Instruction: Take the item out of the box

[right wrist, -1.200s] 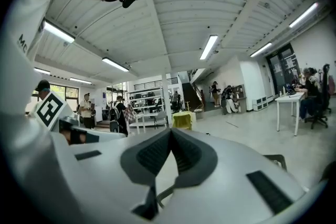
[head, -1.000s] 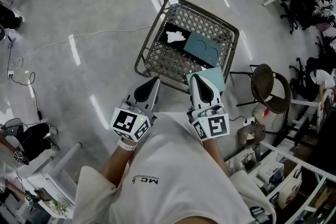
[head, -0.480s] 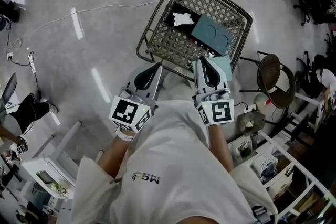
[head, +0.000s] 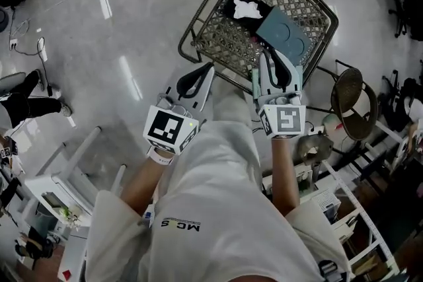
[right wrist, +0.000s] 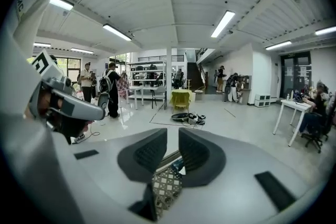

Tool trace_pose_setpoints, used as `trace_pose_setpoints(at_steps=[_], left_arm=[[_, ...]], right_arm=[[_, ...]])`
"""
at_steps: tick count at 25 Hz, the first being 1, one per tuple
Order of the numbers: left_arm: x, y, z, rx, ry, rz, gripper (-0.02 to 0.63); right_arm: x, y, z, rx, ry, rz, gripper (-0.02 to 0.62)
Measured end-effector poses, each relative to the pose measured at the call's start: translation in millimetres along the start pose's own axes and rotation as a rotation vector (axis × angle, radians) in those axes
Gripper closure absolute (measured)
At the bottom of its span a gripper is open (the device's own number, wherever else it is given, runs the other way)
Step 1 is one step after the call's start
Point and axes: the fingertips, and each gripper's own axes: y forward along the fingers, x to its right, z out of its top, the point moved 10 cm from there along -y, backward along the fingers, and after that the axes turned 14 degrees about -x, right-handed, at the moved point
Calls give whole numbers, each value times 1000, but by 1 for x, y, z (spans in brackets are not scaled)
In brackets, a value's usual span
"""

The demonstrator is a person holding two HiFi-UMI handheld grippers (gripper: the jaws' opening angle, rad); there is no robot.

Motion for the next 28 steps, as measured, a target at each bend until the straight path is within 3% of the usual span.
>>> trace_pose_setpoints(at_steps=[16, 23, 28], left_arm=[[-45, 45, -17, -73, -59, 30, 581], [-53, 57, -25, -85, -72, 51, 581], [-58, 64, -38, -100, -91, 50, 581]], right_arm=[[30, 121, -20, -143, -62, 80, 513], [42, 159, -43, -263, -69, 73, 502], [49, 188, -64, -387, -78, 8, 495]])
